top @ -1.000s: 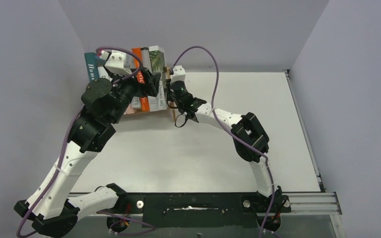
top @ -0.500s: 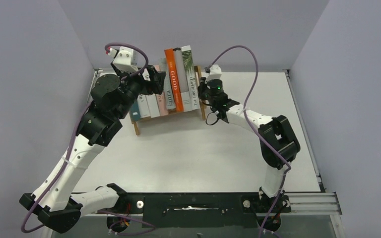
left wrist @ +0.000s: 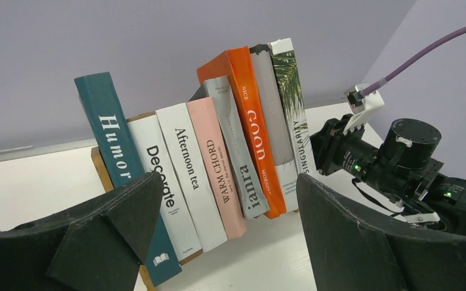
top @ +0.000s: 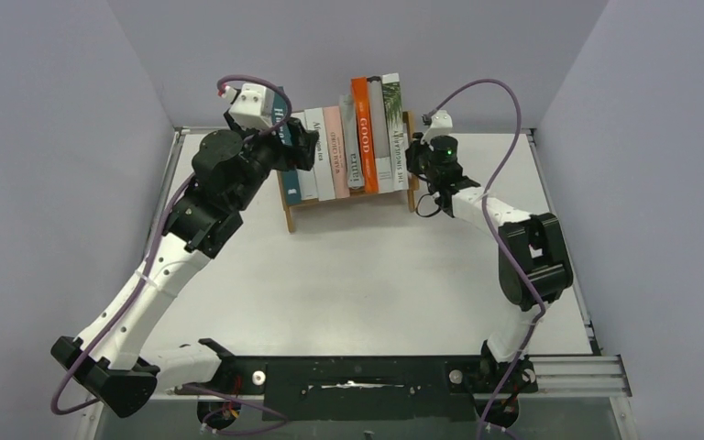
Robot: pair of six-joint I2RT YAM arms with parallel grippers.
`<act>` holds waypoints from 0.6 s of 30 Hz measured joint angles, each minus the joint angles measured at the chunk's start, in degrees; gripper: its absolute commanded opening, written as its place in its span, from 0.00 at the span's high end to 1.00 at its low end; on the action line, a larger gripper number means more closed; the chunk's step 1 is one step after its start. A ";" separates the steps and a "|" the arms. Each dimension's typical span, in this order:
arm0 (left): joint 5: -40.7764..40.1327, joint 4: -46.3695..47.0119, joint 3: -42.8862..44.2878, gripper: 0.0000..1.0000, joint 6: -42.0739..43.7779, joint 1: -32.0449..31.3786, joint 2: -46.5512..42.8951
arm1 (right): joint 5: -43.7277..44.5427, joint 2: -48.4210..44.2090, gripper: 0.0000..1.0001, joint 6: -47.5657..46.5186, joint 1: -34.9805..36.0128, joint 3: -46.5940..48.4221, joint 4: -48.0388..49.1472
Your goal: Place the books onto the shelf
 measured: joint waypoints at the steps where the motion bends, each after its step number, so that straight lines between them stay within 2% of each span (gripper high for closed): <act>1: 0.07 0.22 0.00 0.19 0.02 0.00 0.48 | -0.46 0.00 0.69 -0.02 -0.20 0.00 0.00; 4: 0.15 0.57 0.00 0.19 0.04 0.00 1.75 | -1.11 -0.02 0.55 0.17 -0.61 0.00 -0.22; 12: 0.15 1.40 0.00 0.19 0.02 0.00 2.69 | -1.77 -2.25 0.51 0.11 -1.42 0.00 -3.80; 18: 0.17 2.25 -0.02 0.19 0.22 0.00 2.69 | -0.81 -11.06 0.49 0.11 -1.42 0.00 -5.25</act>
